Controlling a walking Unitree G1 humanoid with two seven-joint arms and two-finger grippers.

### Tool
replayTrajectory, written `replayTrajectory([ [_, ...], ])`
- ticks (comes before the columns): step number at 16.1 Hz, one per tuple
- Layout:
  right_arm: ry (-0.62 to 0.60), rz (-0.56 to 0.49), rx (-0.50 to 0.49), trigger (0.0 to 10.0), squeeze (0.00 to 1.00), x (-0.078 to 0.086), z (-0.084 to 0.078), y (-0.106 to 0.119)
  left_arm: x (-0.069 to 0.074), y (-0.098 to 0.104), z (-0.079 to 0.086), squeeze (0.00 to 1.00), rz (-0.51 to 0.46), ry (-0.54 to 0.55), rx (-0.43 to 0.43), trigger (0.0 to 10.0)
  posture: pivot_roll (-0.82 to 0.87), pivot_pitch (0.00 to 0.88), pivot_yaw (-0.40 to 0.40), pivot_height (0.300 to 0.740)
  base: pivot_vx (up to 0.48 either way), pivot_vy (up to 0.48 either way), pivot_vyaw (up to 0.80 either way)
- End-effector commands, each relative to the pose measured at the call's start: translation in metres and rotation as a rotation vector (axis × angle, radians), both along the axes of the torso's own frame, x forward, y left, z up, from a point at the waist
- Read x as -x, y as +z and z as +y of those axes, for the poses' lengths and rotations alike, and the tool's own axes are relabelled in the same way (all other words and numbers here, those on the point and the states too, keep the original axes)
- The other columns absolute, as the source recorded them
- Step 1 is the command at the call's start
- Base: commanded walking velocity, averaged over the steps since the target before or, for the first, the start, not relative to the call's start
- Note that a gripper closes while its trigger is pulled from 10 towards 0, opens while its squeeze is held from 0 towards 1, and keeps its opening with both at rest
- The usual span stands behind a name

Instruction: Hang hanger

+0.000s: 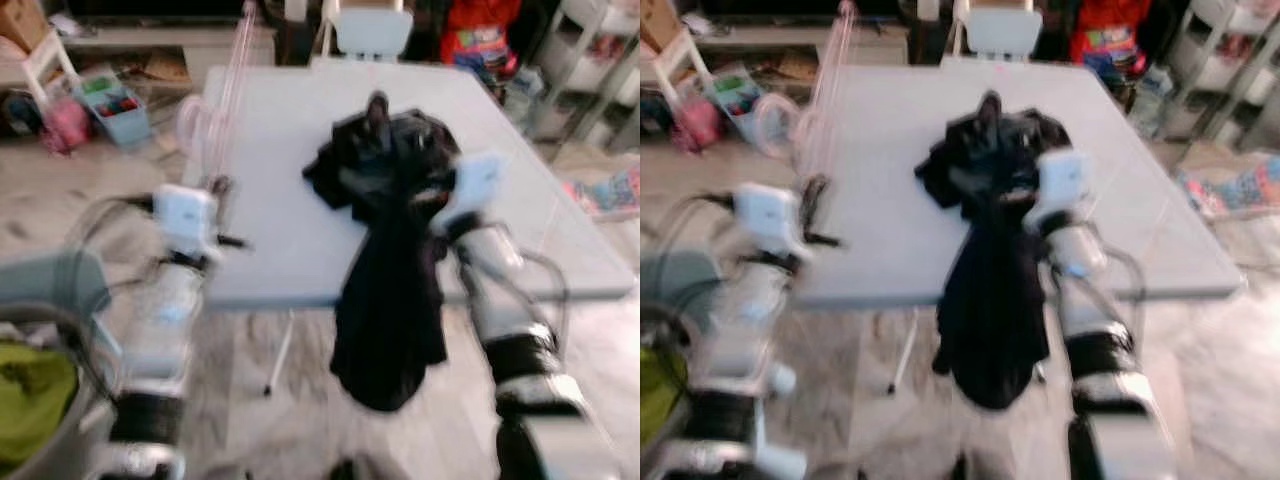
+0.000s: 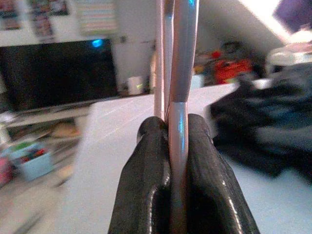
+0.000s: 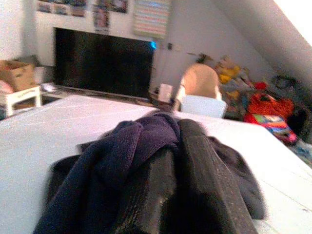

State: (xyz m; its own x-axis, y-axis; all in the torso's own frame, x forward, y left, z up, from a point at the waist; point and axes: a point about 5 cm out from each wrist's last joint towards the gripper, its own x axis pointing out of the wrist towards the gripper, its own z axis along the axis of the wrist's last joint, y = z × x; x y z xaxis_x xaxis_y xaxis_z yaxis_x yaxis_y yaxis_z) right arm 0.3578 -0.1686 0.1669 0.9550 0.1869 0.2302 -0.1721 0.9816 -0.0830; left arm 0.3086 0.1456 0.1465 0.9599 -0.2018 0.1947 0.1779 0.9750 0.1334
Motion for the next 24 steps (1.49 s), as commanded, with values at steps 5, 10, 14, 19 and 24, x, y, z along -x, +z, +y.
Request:
replayTrajectory([
  [5, 0.1, -0.192, -0.08, 10.0, 0.0, -0.042, 0.038, 0.093, 0.002, -0.01, 0.004, 0.0, 0.053, 0.039, -0.011, 10.0, -0.01, 0.017, -0.092, 0.74, 0.0, 0.0, 0.0],
  [10, 0.217, -0.234, -0.139, 10.0, 0.0, -0.054, 0.08, 0.151, 0.009, -0.015, 0.008, 0.0, 0.066, 0.121, -0.014, 10.0, 0.03, 0.016, -0.139, 0.74, 0.0, 0.0, 0.0],
  [14, 0.299, -0.339, -0.264, 10.0, 0.0, -0.047, 0.111, 0.198, 0.024, -0.025, 0.004, 0.0, 0.097, 0.124, -0.006, 10.0, 0.06, 0.019, -0.159, 0.74, 0.0, 0.0, 0.0],
  [19, 0.294, -0.403, -0.246, 10.0, 0.0, -0.039, 0.127, 0.228, 0.022, -0.02, 0.002, 0.0, 0.077, 0.136, -0.01, 10.0, 0.09, 0.006, -0.175, 0.74, 0.0, 0.0, 0.0],
  [24, 0.134, 0.076, 0.202, 10.0, 0.0, -0.06, 0.104, 0.082, 0.026, -0.024, -0.001, 0.0, 0.098, 0.118, -0.013, 10.0, 0.09, 0.018, -0.175, 0.74, 0.0, 0.0, 0.0],
])
